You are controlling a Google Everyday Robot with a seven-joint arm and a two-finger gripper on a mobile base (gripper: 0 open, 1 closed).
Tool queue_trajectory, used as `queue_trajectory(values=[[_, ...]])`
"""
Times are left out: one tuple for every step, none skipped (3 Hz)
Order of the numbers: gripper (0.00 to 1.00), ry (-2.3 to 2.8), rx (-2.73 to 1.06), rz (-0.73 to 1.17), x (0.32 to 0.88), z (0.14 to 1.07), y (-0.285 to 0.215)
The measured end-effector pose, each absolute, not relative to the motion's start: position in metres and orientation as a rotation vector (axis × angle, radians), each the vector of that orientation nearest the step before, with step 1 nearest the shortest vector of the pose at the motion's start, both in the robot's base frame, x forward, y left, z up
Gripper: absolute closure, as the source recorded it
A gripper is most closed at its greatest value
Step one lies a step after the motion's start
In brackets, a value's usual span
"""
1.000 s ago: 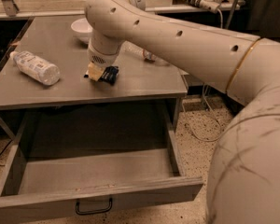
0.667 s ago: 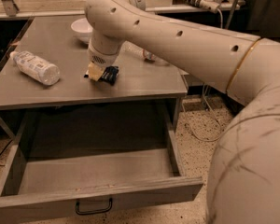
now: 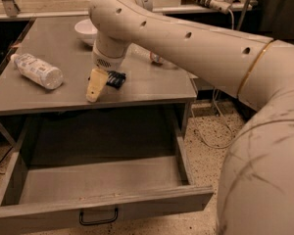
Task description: Pick rxbar blueberry from top drawer and place on counter
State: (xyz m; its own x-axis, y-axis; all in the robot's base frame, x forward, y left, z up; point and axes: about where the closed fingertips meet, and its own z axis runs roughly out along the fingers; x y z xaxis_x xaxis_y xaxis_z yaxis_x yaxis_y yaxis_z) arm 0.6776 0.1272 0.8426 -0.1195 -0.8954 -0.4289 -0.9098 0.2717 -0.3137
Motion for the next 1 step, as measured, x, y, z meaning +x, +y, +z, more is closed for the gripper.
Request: queue_trajectory(values=[[0.0, 2.01, -1.621, 0.035, 0.6776, 0.8426, 0.1272]])
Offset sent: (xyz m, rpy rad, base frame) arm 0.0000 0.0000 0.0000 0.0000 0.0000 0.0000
